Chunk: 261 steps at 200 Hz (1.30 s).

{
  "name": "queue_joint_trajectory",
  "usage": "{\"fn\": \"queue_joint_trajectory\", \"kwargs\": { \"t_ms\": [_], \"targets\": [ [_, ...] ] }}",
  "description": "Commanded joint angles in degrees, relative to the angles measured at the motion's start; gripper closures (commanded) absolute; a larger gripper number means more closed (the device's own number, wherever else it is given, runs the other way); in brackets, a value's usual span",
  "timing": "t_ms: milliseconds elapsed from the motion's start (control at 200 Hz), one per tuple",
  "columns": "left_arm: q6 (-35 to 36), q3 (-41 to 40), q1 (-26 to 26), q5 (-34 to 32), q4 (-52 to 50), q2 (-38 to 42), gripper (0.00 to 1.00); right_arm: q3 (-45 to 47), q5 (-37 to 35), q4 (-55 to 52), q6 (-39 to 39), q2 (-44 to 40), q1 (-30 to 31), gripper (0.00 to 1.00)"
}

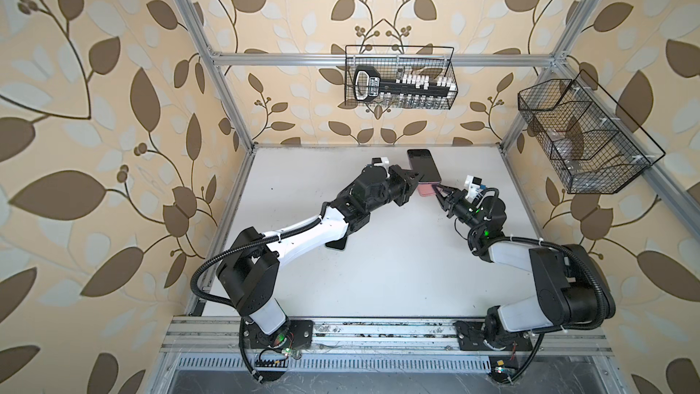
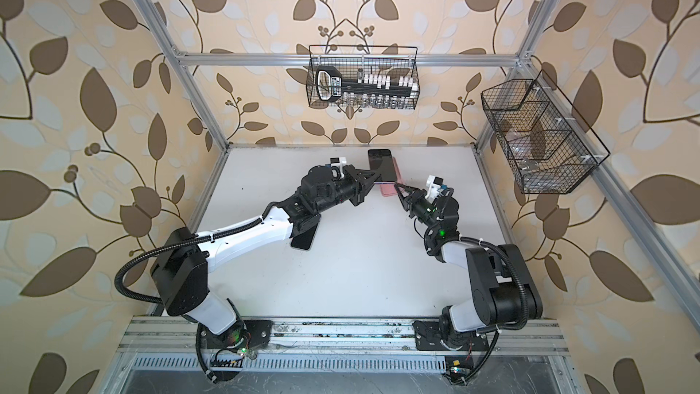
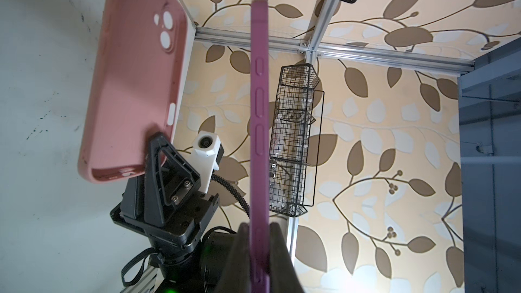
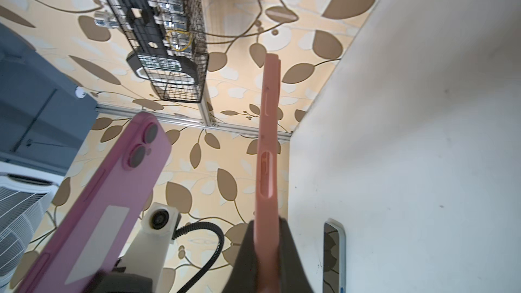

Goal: Take the phone out of the phone case
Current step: Remove the phone case from the phone, then place the phone case at the middle-right of the table.

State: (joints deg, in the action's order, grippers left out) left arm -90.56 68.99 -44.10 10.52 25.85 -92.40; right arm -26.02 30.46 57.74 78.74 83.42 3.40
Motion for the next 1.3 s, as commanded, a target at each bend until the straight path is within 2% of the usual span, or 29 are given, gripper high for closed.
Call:
{"fn": "queue_joint_trajectory", "kwargs": {
  "t_ms": [0, 110, 325, 515, 660, 930, 1110, 1300],
  "targets": [
    [1.87, -0.09, 1.49, 3.66, 6.85, 4.6, 1.0, 1.41, 1.73, -9.92, -4.86, -3.57, -2.01, 1.0],
    [2.23, -0.52, 2.5, 5.45, 7.25, 4.54, 1.0, 2.9, 2.52, -15.98, -8.66, -5.56, -4.22, 1.0],
    [1.29, -2.02, 4.25, 8.81, 10.78, 3.77, 1.0, 7.25, 3.19, -21.35, -14.13, -6.13, -7.71, 1.0],
    [1.31, -2.37, 5.5, 11.64, 12.66, 3.15, 1.0, 8.72, 2.3, -22.97, -17.49, -4.17, -9.54, 1.0],
    [1.77, -2.46, 6.03, 12.89, 12.91, 3.22, 1.0, 9.87, 1.88, -20.37, -17.56, -1.23, -10.25, 1.0],
    [2.54, -3.6, 6.99, 13.79, 12.44, 4.14, 1.0, 10.61, 0.09, -19.29, -18.9, 2.46, -10.69, 0.87],
    [3.29, -3.26, 7.29, 14.52, 11.55, 4.2, 1.0, 11.76, -0.21, -16.96, -17.73, 4.24, -11.31, 0.7],
    [4.34, -2.46, 7.53, 14.98, 10.01, 4.28, 1.0, 12.38, -1.34, -18.38, -18.11, 2.89, -11.83, 0.63]
  ]
}}
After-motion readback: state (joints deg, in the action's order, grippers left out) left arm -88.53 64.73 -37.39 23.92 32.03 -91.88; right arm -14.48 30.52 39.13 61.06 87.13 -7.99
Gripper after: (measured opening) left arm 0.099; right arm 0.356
